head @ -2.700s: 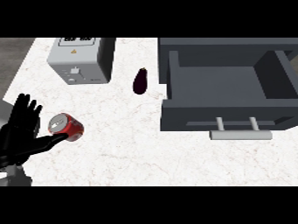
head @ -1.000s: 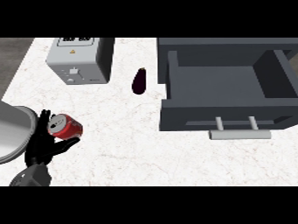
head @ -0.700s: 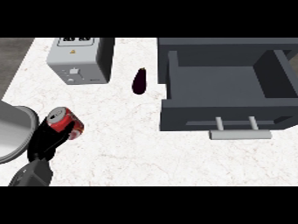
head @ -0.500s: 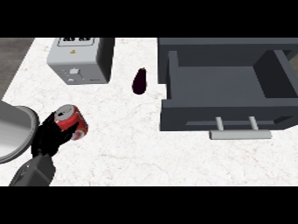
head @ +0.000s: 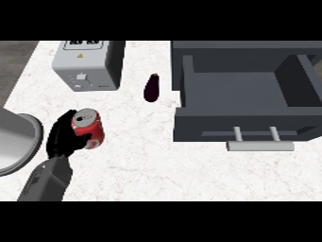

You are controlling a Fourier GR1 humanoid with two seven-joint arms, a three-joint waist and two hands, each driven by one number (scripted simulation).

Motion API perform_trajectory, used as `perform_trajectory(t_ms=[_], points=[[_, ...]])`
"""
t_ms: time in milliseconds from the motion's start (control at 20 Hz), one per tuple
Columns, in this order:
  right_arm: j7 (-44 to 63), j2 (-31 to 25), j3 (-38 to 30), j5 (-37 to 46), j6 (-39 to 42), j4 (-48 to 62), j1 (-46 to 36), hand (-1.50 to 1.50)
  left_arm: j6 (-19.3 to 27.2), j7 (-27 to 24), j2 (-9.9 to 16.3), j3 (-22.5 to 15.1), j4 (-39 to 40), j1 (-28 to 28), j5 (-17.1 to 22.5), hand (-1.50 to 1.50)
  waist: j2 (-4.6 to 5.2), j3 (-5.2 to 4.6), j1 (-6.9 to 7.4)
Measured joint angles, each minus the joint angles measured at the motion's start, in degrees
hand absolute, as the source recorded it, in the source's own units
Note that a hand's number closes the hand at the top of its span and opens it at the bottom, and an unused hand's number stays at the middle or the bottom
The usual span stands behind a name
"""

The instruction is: Pick up the can, place it into the drawer and close the drawer

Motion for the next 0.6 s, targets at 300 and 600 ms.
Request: perform_trajectory(t_ms=[300, 600], points=[[0.20, 0.06, 0.76, -0.61, -1.58, -1.89, 1.27, -1.50, 5.91, 5.32, -4.72, -4.60, -11.44, 1.87, 0.51, 1.50, -0.06, 0.01, 0.11], [0.05, 0.31, 1.70, -0.35, -2.28, -2.76, 2.09, -1.50, 11.90, 11.03, -5.82, -9.66, -22.91, 1.86, 0.16, 1.50, -0.08, 0.01, 0.14]])
